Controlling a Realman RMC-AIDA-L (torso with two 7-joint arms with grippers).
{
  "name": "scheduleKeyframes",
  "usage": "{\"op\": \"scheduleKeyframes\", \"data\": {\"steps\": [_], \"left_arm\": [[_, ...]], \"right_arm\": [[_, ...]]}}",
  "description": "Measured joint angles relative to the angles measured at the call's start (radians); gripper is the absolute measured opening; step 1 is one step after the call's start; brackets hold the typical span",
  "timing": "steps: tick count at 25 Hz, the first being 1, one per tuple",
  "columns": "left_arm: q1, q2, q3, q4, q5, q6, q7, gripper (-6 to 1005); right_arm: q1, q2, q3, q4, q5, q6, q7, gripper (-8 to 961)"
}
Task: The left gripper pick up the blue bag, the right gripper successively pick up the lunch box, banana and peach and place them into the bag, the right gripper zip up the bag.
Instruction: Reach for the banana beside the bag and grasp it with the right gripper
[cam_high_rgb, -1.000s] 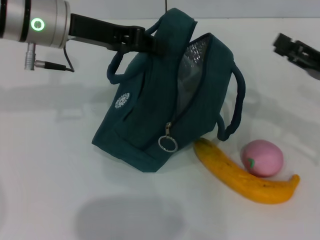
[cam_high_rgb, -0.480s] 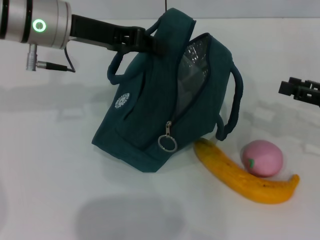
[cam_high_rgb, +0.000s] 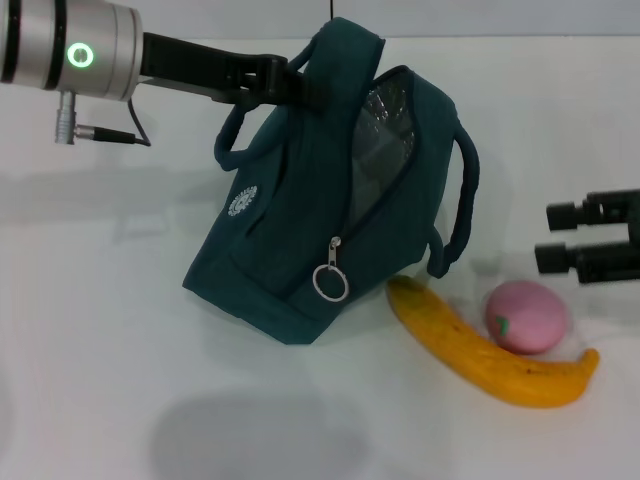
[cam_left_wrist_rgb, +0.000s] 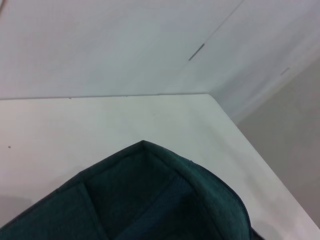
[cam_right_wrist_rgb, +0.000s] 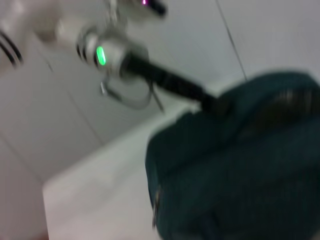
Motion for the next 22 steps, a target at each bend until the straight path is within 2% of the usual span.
{"op": "scheduleKeyframes", "data": {"steps": [5,10,15,22], "left_arm": [[0.002,0.006,-0.001,-0.002,0.000,-0.005,-0.004,53],[0.003,0.008,-0.002,-0.002,0.000,-0.008,-0.005,53],[-0.007,0.008,-0.002,-0.003,0.000,-0.020,-0.007,54],[-0.005,0.010,-0.002,0.003,-0.002,-0.020,-0.020,54]], "right_arm": [[0.036,0.001,-0.168,-0.269,-0.172,-0.024,0.259,646],[0.162,0.011,-0.332,-0.397,-0.325,-0.098,0.497,638],[0.286,0.011,-0.422,-0.357,-0.405,-0.113,0.614,630],[0.360,0.015,-0.439,-0.268,-0.499,-0.120,0.666,618]]}}
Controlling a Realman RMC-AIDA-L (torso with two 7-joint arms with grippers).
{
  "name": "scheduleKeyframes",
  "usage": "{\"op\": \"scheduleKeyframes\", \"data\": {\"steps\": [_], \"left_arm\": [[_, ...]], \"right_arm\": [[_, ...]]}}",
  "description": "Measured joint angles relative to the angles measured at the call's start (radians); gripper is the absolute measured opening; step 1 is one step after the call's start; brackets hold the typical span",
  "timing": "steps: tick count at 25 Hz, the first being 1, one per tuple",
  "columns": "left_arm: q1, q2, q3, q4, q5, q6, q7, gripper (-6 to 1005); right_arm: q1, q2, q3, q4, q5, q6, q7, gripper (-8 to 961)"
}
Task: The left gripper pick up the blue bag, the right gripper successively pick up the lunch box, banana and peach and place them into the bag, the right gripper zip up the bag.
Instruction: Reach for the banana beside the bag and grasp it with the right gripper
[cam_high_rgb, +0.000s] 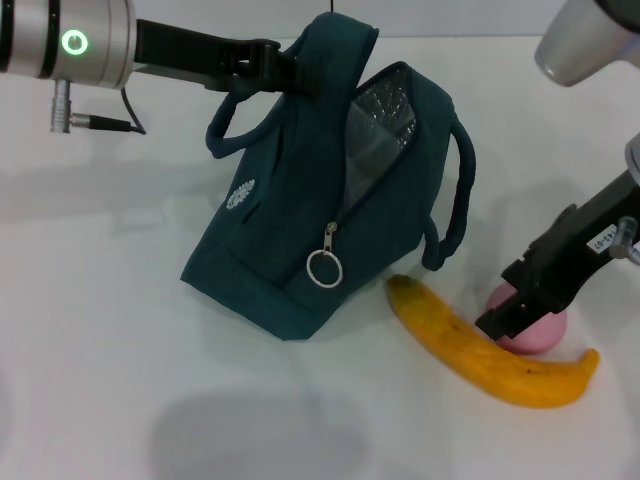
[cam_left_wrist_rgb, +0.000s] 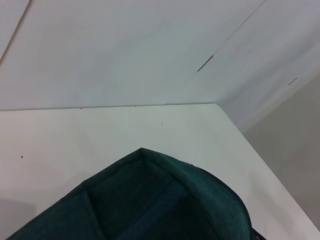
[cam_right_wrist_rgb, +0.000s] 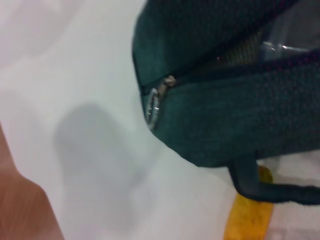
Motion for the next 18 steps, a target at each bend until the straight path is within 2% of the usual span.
{"op": "scheduleKeyframes", "data": {"steps": [12,18], "left_arm": [[0.000,0.001,0.000,-0.004,-0.004,0.000,0.001,54],[-0.004,0.002,0.000,-0.004,-0.004,0.000,0.004,54]], "right_arm": [[0.067,0.005,-0.115,0.266,-0.016,0.161,-0.041,599],[0.090,0.006,-0.155,0.311,-0.017,0.215,-0.043,589]]}}
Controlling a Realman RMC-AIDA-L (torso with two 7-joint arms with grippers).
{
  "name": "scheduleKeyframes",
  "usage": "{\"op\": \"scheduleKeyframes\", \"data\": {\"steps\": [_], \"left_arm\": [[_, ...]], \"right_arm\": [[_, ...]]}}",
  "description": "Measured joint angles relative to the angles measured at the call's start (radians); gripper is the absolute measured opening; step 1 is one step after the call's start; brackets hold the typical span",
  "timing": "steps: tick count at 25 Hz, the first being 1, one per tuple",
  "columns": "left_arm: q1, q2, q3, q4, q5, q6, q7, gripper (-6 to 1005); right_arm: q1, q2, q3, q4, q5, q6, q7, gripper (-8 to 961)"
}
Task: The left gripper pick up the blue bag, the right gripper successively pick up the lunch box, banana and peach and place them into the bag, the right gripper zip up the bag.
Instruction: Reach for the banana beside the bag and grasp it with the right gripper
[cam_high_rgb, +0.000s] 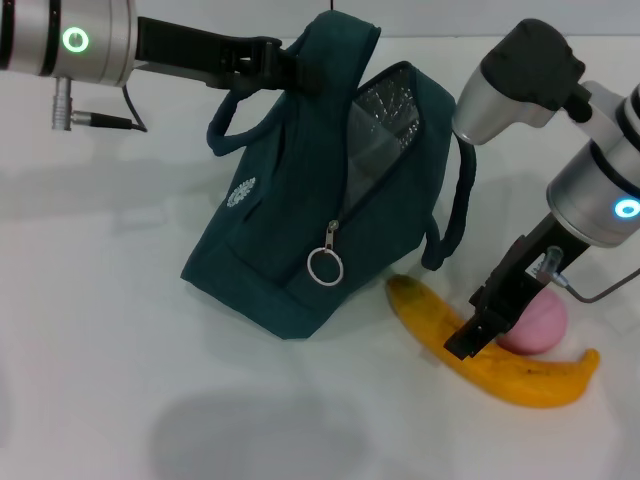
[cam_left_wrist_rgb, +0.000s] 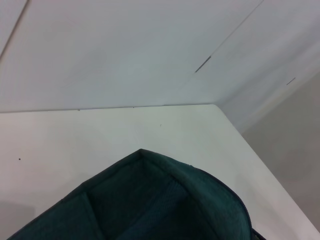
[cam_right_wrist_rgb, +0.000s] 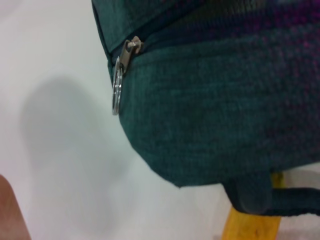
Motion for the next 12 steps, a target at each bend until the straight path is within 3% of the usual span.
{"op": "scheduleKeyframes", "data": {"steps": [12], "left_arm": [[0.000,0.000,0.000,0.005,-0.001,0.000,0.004,54]], "right_arm": [[0.025,0.002,-0.041,0.080,0.005,0.068,-0.013,569]]}}
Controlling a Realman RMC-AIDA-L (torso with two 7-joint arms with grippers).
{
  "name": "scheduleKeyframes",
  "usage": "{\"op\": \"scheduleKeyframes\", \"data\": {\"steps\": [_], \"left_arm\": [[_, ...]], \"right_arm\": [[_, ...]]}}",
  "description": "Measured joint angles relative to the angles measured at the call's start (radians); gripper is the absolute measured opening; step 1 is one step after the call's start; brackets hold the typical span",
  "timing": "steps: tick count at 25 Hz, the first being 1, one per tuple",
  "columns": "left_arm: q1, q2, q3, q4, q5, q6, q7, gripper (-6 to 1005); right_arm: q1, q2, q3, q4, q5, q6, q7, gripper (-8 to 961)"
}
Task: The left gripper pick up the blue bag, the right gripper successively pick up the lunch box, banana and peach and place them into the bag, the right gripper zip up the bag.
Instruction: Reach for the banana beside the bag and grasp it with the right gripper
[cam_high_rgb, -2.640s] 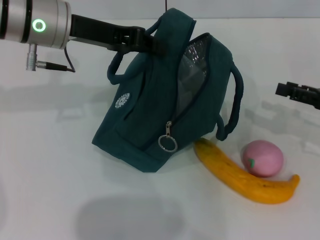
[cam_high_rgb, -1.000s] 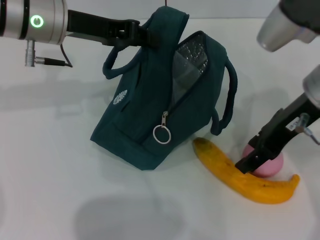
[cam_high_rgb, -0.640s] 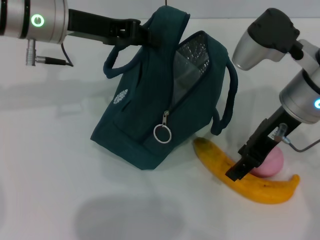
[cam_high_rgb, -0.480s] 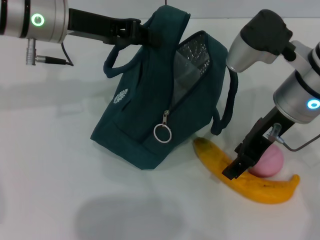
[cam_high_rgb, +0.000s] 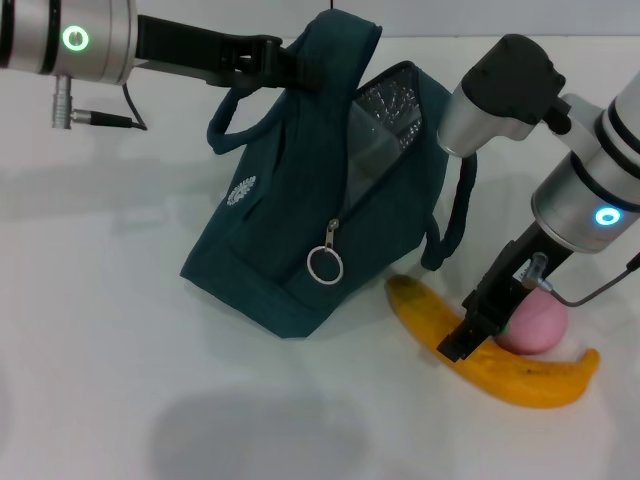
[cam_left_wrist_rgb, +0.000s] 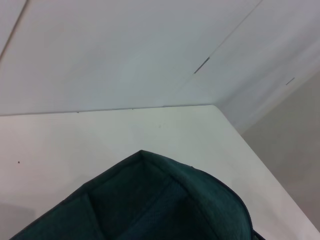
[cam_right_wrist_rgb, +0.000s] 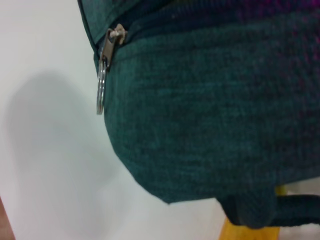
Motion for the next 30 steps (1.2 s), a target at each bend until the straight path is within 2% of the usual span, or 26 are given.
{"op": "scheduleKeyframes", "data": {"steps": [11,30], "left_arm": [[0.000,0.000,0.000,0.002,0.000,0.000,0.000,54],[0.000,0.000,0.000,-0.002,0.000,-0.007,0.000,54]], "right_arm": [[0.020,0.002,-0.019,0.072,0.006,0.034,-0.007,551],[0.028,0.004,-0.062,0.115,0.032,0.072,-0.025,519]]}}
